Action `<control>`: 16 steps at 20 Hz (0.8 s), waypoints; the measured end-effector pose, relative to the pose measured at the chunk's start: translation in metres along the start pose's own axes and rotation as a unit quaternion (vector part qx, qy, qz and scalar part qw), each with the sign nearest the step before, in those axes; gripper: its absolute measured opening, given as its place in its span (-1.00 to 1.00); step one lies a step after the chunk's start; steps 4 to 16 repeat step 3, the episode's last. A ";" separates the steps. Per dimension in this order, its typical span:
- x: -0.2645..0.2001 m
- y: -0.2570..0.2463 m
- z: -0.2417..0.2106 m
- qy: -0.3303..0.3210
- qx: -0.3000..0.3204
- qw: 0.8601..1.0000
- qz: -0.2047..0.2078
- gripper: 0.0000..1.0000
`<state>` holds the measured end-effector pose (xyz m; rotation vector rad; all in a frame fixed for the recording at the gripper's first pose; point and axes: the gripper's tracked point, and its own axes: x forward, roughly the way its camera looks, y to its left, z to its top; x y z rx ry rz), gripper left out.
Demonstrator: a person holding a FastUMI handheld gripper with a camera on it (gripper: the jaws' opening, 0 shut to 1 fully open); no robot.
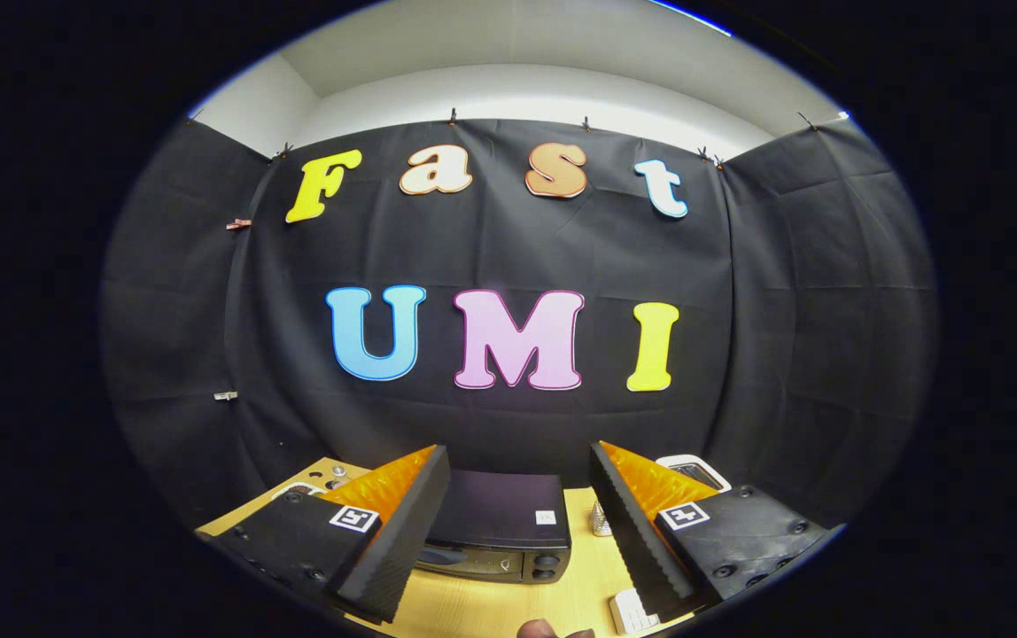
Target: Open the toaster oven, put the food inside, and close the toaster oven door.
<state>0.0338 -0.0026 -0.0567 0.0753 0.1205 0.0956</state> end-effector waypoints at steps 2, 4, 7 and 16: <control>-0.002 0.001 0.002 -0.005 -0.004 1.000 0.000 0.97; -0.002 0.001 0.004 -0.008 -0.006 1.000 0.000 0.97; -0.002 0.001 0.004 -0.008 -0.006 1.000 0.000 0.97; -0.002 0.001 0.004 -0.008 -0.006 1.000 0.000 0.97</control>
